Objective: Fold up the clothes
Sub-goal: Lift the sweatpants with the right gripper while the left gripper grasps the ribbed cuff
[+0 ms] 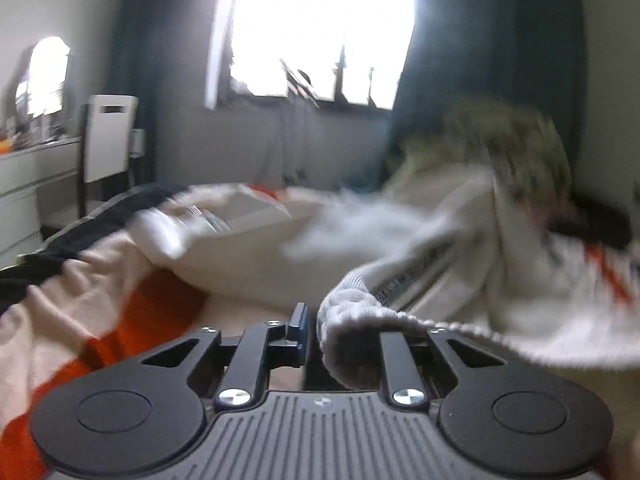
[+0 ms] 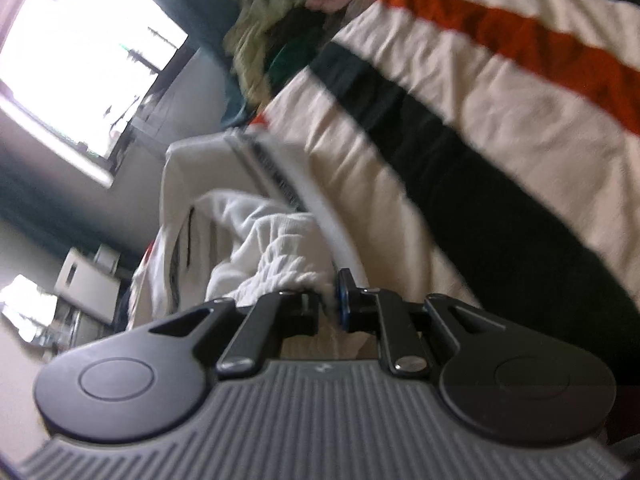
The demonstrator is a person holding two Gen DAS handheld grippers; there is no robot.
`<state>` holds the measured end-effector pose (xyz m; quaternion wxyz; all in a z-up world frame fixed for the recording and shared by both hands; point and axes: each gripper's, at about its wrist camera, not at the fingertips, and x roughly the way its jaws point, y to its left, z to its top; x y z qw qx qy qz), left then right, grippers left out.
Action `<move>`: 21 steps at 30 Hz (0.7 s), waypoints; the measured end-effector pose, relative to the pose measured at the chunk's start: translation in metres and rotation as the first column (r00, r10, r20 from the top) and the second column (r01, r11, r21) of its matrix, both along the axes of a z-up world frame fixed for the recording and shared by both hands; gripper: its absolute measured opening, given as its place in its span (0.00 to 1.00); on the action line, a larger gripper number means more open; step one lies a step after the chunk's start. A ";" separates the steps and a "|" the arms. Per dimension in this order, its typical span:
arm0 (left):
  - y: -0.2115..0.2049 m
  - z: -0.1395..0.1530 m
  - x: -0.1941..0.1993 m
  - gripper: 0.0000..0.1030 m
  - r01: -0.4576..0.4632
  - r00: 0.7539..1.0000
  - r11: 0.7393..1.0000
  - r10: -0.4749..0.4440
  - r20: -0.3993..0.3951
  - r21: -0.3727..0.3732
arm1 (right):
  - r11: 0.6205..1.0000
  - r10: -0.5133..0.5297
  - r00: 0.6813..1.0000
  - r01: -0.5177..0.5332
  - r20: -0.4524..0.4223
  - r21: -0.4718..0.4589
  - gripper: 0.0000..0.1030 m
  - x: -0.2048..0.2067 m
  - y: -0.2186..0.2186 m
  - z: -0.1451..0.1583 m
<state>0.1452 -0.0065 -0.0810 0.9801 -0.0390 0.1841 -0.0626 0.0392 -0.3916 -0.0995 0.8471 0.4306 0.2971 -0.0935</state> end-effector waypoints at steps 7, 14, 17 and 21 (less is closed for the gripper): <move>0.068 0.036 -0.013 0.10 -0.165 0.985 0.970 0.171 0.020 -0.177 | 0.927 0.363 0.932 -0.360 -0.006 0.100 0.25 0.023 0.041 -0.008; 0.118 0.009 0.010 0.11 -0.322 0.931 0.896 0.242 -0.274 -0.305 | 0.833 0.542 0.837 -0.547 0.075 0.087 0.72 0.026 0.074 0.003; 0.114 0.011 0.012 0.11 -0.323 0.931 0.910 0.256 -0.260 -0.261 | 0.843 0.533 0.840 -0.538 0.104 0.022 0.72 0.023 0.075 0.012; 0.105 0.012 0.011 0.12 -0.319 0.934 0.920 0.264 -0.242 -0.228 | 0.855 0.519 0.853 -0.517 0.054 -0.044 0.71 0.034 0.083 0.009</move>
